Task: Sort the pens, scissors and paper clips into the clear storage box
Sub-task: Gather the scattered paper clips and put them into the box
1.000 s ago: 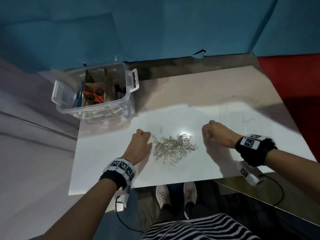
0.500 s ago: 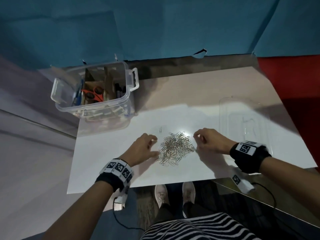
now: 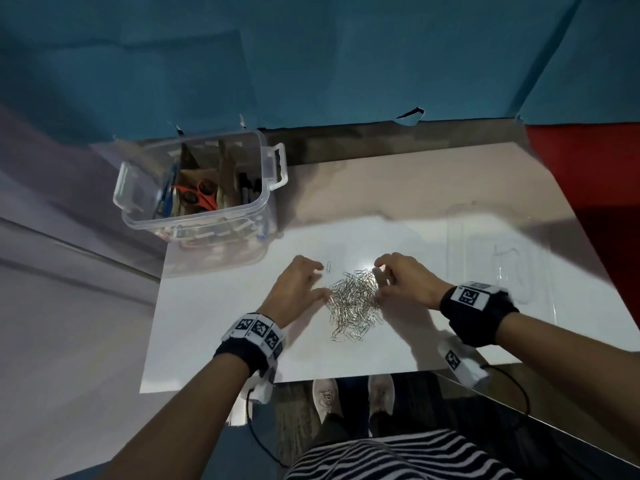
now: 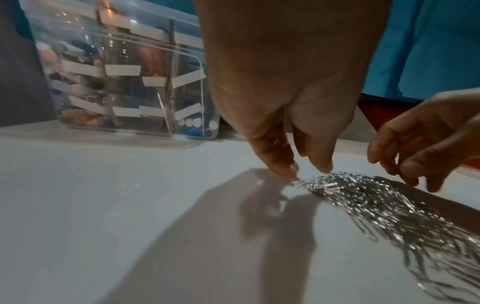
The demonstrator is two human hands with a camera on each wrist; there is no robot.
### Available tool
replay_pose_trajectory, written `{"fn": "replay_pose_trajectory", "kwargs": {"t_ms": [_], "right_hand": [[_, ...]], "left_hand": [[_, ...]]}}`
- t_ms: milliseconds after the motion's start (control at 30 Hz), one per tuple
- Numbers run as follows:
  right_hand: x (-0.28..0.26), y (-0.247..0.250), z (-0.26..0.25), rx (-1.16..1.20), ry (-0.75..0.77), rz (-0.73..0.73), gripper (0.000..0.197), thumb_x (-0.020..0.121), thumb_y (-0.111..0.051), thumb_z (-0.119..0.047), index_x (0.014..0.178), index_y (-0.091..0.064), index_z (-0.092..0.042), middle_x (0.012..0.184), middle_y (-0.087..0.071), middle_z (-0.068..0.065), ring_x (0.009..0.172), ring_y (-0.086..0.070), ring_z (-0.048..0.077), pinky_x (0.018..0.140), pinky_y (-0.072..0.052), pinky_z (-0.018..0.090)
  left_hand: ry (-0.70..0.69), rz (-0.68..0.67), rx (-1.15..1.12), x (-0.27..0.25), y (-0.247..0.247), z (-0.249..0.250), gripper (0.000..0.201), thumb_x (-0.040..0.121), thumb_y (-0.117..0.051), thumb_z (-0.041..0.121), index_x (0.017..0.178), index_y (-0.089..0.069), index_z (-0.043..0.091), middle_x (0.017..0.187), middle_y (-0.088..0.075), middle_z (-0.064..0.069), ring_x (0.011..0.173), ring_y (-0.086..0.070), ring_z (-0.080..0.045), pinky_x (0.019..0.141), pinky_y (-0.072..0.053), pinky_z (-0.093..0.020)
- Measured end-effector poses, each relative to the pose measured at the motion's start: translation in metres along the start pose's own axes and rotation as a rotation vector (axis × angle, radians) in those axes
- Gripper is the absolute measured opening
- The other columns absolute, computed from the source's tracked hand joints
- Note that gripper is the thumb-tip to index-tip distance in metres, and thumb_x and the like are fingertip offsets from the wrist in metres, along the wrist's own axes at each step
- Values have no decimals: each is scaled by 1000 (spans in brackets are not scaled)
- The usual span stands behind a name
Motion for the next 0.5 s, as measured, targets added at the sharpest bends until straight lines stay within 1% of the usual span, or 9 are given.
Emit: {"fn": "replay_pose_trajectory", "kwargs": {"t_ms": [33,67,133,200,267,300,367,400,500], "right_hand": [[2,-4,-2,-36,1,-41,44,78,-76,-35,113,-55,-17,97,-45,-4,88,-49,19,75,-39,32],[2,-9,-5,-68,11,-62,44,74,-77,-38,105,-53,-19,94,-42,-5,88,-48,20,72,-38,31],[3,-19,-13,-103,32,-58,44,69,-79,-41,95,-49,-21,92,-40,-5,87,-46,20,70,-38,31],[5,-23,-22,-115,44,-48,41,72,-78,-40,92,-48,-20,94,-41,-3,84,-45,19,71,-39,31],[7,-21,-27,-113,64,-66,34,76,-77,-37,93,-55,-17,96,-43,-1,84,-48,19,72,-41,29],[7,-17,-26,-115,72,-76,32,77,-76,-36,95,-59,-16,96,-45,-1,85,-49,18,73,-41,28],[5,-8,-22,-133,81,-74,30,80,-74,-35,100,-63,-16,98,-46,-1,87,-50,18,73,-37,28],[4,-4,-19,-135,78,-67,28,81,-73,-34,101,-64,-16,98,-46,-1,87,-50,18,73,-36,27],[2,-2,-18,-138,68,-61,25,80,-74,-27,100,-64,-16,99,-47,0,80,-48,15,69,-33,25]], "left_hand": [[19,-22,72,6,-2,-4,57,87,-71,47,126,-57,9,125,-53,-7,111,-52,-21,93,-47,-31],[48,-34,120,12,-4,-6,56,88,-68,48,125,-53,8,126,-49,-11,115,-46,-26,95,-45,-36],[94,-14,145,19,-5,2,40,92,-63,34,117,-52,5,123,-46,-14,114,-42,-30,96,-43,-39],[44,-12,144,19,-9,20,23,95,-56,20,112,-54,4,122,-47,-12,111,-45,-28,95,-45,-36],[-64,-52,157,13,-17,31,15,98,-50,14,107,-58,5,117,-50,-10,106,-46,-25,93,-47,-39],[-107,-74,152,9,-20,32,15,99,-48,14,104,-60,6,116,-52,-9,103,-46,-24,92,-47,-42],[-120,-98,113,6,-19,24,19,100,-50,20,104,-63,7,117,-53,-8,102,-44,-21,91,-47,-43],[-105,-113,94,5,-17,20,22,100,-54,27,107,-63,8,119,-52,-8,103,-42,-20,92,-47,-42],[-76,-221,90,-1,-20,20,52,85,-70,54,115,-58,12,121,-44,-2,108,-39,-18,89,-44,-35]]}}
Point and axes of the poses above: each hand's wrist, its own x-axis towards the middle knuckle, its own y-axis out of the back of the hand, z = x × y, the point moved 7 cm from there along x, towards the middle knuckle
